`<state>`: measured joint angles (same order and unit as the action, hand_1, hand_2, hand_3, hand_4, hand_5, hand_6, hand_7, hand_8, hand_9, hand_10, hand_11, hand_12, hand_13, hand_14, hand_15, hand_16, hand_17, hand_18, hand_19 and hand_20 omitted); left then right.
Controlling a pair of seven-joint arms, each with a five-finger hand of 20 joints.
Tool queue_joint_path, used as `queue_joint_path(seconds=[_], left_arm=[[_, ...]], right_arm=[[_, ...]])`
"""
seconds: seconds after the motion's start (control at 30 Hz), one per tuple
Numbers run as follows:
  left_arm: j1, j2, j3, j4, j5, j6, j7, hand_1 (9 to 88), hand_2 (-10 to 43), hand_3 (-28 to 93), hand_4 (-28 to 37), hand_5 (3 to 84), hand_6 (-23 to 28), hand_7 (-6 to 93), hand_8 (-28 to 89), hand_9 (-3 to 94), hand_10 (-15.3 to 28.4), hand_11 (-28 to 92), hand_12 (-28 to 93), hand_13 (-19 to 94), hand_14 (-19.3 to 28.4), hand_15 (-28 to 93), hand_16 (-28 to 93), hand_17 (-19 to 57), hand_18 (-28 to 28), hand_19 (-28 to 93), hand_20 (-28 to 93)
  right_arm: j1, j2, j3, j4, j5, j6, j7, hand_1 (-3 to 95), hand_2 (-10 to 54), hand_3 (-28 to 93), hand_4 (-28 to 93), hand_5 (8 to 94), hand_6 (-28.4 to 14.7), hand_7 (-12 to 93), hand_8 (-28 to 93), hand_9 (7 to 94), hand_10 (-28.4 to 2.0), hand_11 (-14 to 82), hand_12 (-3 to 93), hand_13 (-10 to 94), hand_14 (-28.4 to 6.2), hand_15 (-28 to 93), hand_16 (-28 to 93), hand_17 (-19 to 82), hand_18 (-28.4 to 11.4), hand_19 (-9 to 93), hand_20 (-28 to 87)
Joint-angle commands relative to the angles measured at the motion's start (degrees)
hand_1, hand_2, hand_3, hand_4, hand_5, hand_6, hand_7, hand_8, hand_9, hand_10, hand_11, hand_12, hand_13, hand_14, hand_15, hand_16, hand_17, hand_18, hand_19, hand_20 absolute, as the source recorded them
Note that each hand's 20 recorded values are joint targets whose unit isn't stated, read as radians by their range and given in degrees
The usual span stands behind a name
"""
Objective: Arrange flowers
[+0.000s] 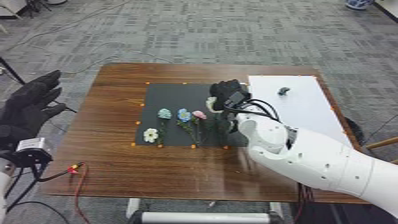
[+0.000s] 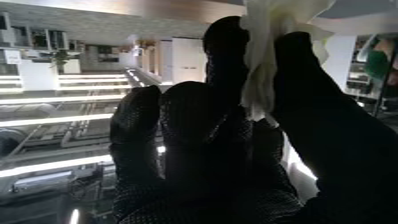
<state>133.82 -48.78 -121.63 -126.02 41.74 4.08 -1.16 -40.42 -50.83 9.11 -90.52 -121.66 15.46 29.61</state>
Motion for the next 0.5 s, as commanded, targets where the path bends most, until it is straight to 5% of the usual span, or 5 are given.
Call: queue_joint_path(seconds=[0.03,0.23,0.5], left_arm=[[0.12,-0.03,-0.13,0.14,0.01,0.13,-0.22,22.9,-3.9,68,-28.3,19.5,1.8,18.1,-10,10.5,7.3,10,18,0,8.8,25,-1,-18.5,17.7,34,9],[0.31,0.07,-0.21,0.16,-0.02,0.14,-0.2,23.0,-3.9,68,-28.3,19.4,1.7,18.2,-10,10.5,7.3,10,18,0,8.8,25,-1,-18.6,17.7,34,9],[0.09,0.13,0.08,0.25,-0.17,-0.14,-0.27,23.0,-3.9,68,-28.3,19.4,1.7,18.1,-10,10.5,7.3,10,18,0,8.8,25,-1,-18.6,17.7,34,9]], right_arm=[[-0.46,0.63,2.56,-0.24,-0.79,-4.99,0.38,42.7,-9.5,87,-27,70.2,3.2,47,-1,83.5,-3.5,18.9,54.0,71,-3.3,67,42,28,-20.3,80,54],[-0.69,1.25,3.56,-0.56,-0.63,-7.32,0.27,39.7,-9.5,84,-28,66.8,2.6,45,-1,80.7,-4.2,17.7,51.9,69,-4.1,69,37,26,-20.5,79,54],[-0.83,1.45,4.93,-0.72,-0.5,-9.16,-0.1,32.5,-9.5,85,-28,64.9,2.8,39,-3,73.6,-6.8,29.0,32.7,68,-3.3,67,35,26,-21.3,78,55]])
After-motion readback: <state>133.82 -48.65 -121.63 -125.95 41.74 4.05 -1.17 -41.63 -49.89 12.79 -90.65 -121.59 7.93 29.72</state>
